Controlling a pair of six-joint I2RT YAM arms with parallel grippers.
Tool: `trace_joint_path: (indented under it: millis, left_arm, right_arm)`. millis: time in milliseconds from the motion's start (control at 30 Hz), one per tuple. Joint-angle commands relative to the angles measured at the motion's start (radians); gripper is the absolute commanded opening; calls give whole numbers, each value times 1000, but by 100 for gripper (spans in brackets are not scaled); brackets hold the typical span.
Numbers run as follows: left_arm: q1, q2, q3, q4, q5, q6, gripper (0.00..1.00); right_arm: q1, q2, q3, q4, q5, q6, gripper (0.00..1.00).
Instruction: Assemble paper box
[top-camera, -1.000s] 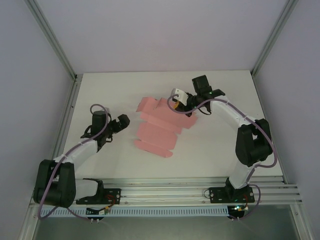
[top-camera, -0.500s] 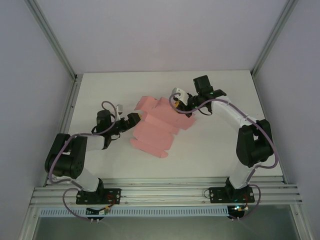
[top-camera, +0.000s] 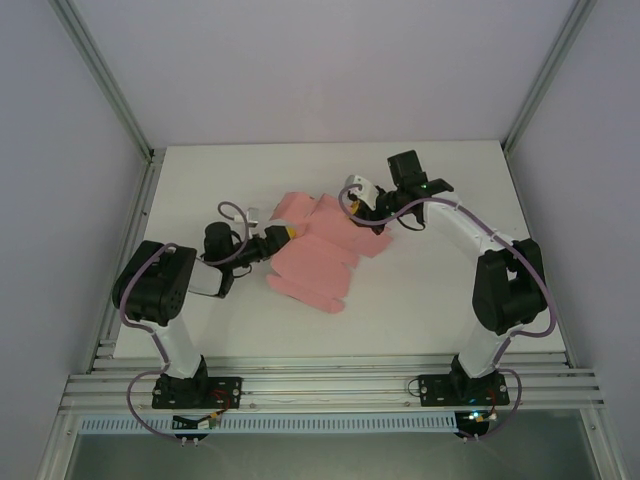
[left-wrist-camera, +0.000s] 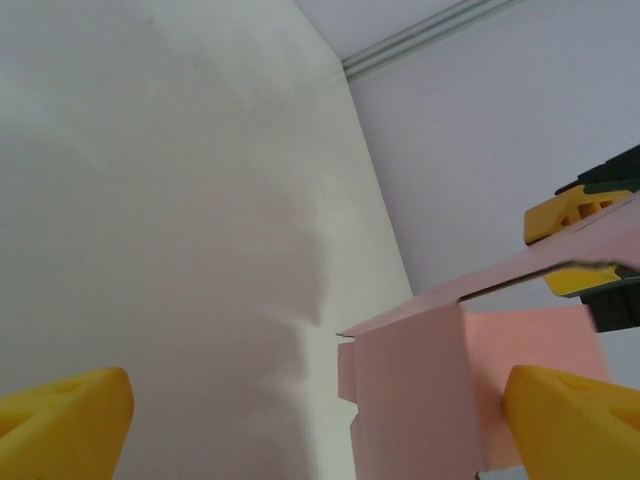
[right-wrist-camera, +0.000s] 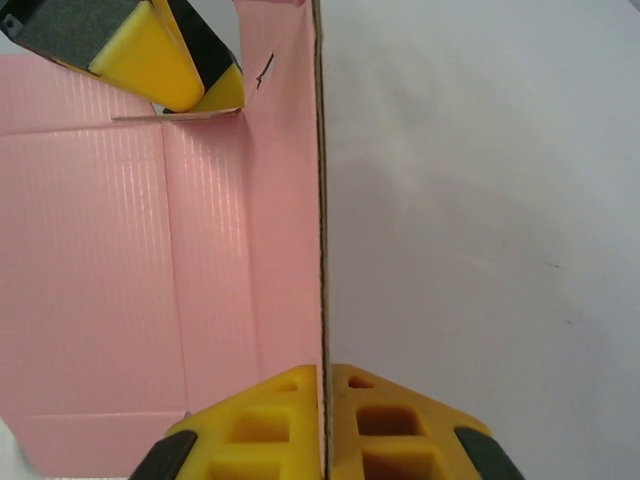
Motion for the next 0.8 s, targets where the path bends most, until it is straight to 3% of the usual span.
trace_joint_path:
  millis: [0,133,200,300,467,667,767]
  left_arm:
    - [-45,-14,31,-25,18,60,93]
    - [-59,-27,56,-149,-19,115,89]
    - [-70,-45,79,-264,-66,171,82]
    - [-106,-94,116,-492,-186,293,71]
    - [-201,-162,191,-795,-399,477,61]
    - [-212,-182,183,-835,-490,467,60]
    - [-212,-203,171,-870,-520,473,71]
  right_arm:
    - [5,-23,-5,20,-65,19,0]
    - [5,-23,-9,24,-59,24,0]
    - [5,-29,-12,25,-58,26,0]
    - [5,-37,-20,31,-58,25,0]
    - [7,-45,-31,44,-65,25,0]
    - [16,-46,-48,95,19,38,0]
    - [46,-44,-59,132,174,-9,0]
